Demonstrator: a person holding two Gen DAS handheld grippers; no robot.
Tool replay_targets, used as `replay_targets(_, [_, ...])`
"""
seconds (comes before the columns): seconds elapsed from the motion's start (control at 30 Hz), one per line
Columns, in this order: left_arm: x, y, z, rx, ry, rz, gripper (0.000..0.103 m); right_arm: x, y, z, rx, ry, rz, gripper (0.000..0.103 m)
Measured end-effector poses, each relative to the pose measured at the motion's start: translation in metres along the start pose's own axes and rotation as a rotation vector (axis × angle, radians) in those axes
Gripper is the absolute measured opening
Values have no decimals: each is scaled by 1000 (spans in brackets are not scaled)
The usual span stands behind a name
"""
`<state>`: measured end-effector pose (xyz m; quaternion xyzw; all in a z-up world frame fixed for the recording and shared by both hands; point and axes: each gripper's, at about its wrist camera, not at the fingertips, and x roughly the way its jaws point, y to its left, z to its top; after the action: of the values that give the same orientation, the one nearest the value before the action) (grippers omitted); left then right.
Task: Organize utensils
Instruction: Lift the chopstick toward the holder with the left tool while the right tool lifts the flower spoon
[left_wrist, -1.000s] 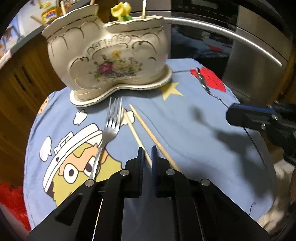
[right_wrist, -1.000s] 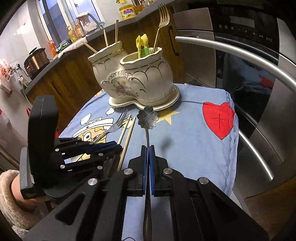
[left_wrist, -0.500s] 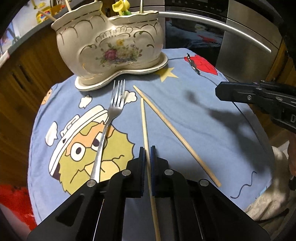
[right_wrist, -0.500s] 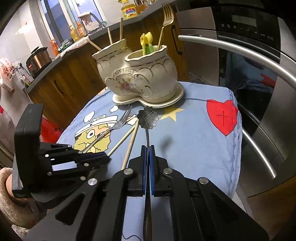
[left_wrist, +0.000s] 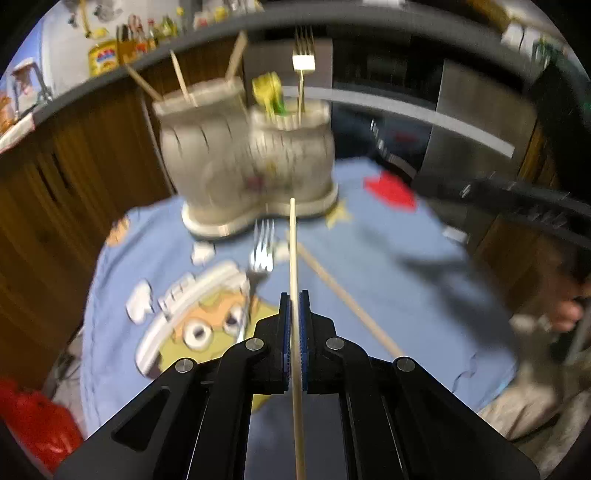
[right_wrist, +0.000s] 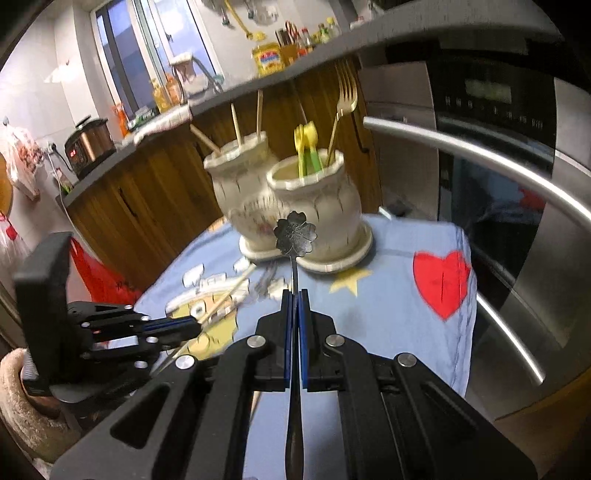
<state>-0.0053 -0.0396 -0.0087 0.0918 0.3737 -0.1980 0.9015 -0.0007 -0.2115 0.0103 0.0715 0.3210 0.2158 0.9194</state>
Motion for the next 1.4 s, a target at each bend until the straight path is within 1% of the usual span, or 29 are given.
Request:
replay_targets(0.07, [-18, 7, 13, -10, -97, -22, 5, -1, 2, 11, -9, -40, -5, 3])
replay_targets(0.17, [-33, 15, 34, -20, -219, -16, 5, -1, 5, 29, -11, -89, 0, 3])
replay_targets(0.23, [-38, 20, 48, -32, -286, -13, 5, 1, 9, 45, -15, -128, 4, 3])
replay_targets(0.27, [-39, 25, 55, -44, -327, -25, 5, 2, 9, 52, -18, -149, 5, 3])
replay_targets(0.33, [-39, 36, 70, -73, -391, -38, 5, 2, 11, 67, -21, -201, 6, 3])
replay_targets(0.5, [-36, 60, 106, -148, -539, -41, 5, 10, 5, 110, 11, -329, -4, 3])
replay_targets(0.57, [-37, 66, 118, -161, -597, -53, 5, 16, 0, 122, 39, -355, -8, 3])
replay_targets(0.6, [-35, 69, 125, -170, -621, -45, 5, 19, -2, 126, 56, -367, -4, 3])
replay_targets(0.77, [-19, 81, 151, -212, -674, -33, 5, 37, -11, 144, 102, -416, -7, 3])
replay_targets(0.87, [-9, 85, 160, -228, -684, -29, 5, 46, -12, 148, 107, -437, -5, 3])
replay_targets(0.97, [4, 84, 165, -212, -683, 7, 5, 58, -17, 145, 123, -444, -10, 3])
replay_targets(1.1, [20, 80, 163, -174, -658, 48, 5, 68, -19, 139, 125, -448, -21, 3])
replay_targets(1.23, [28, 79, 156, -148, -650, 72, 5, 80, -19, 130, 96, -442, -38, 3])
replay_targets(1.4, [27, 80, 147, -137, -638, 51, 5, 87, -19, 119, 75, -418, -47, 3])
